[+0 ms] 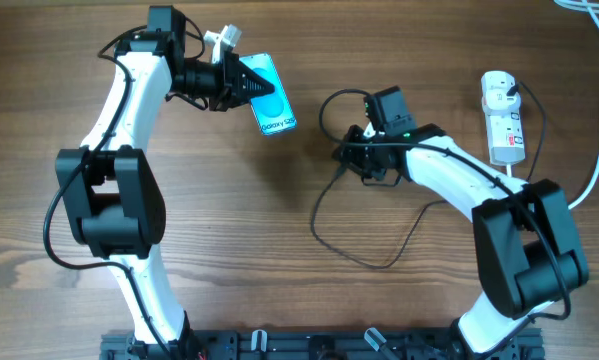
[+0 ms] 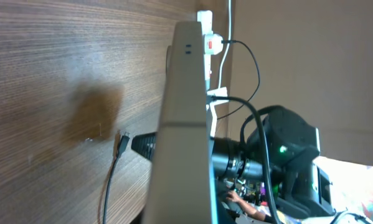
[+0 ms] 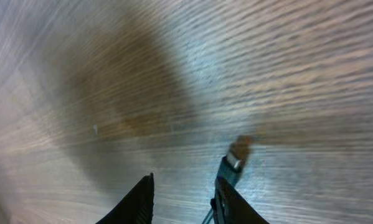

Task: Plug charger to phone and switch on socket
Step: 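Lower the right gripper onto the black cable's USB-C end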

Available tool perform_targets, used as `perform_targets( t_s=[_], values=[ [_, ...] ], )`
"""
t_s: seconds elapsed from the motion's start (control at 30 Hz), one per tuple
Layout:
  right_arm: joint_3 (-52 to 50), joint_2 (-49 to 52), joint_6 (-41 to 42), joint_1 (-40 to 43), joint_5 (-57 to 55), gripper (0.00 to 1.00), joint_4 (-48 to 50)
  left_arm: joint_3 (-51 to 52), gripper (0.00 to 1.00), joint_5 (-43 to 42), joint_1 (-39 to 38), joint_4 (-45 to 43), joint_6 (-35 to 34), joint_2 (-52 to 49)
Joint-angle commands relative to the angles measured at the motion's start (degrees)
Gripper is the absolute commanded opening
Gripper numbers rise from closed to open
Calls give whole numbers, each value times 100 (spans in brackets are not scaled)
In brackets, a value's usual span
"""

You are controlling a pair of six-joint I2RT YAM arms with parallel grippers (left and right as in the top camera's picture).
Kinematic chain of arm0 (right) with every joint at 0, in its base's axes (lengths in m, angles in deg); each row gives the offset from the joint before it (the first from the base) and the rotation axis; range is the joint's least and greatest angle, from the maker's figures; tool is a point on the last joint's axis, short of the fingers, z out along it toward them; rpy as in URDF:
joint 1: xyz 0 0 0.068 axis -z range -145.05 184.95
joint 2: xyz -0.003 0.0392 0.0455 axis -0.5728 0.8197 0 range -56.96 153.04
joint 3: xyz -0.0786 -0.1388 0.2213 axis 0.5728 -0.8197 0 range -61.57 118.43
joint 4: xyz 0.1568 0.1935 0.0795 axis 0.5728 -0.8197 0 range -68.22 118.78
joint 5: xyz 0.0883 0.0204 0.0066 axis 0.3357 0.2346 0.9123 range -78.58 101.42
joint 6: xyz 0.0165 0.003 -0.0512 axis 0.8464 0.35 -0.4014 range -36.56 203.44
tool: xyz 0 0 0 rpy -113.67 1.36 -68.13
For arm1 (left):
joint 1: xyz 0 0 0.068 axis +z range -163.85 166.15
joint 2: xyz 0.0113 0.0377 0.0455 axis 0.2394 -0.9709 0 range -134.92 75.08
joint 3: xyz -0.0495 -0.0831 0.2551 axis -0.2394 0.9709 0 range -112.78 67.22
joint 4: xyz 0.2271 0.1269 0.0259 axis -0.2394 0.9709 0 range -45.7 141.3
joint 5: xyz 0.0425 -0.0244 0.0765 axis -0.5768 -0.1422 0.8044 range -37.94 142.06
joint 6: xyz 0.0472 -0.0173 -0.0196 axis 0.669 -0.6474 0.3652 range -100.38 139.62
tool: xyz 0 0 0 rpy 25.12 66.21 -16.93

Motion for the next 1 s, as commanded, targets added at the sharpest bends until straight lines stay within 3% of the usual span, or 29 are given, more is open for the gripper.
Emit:
perform_targets(
  t_s=[0.0,0.1,0.73,0.83,0.97],
  values=[
    [37,142,151,-127,-232,24,-133,-13,4,-9,11,-153,-380,13],
    [37,142,332,-184,-481,20,-341,-13,4,-7,11,-170,-380,13],
    [37,527,391,-280,-369,20,-258,-13,4,-7,11,-170,-378,13],
    [37,527,387,-278,-361,7,-129,-13,4,-7,11,-170,-378,13],
    [39,525,-70,-278,-55,5,284,-13,4,-7,11,-168,-378,13]
  ],
)
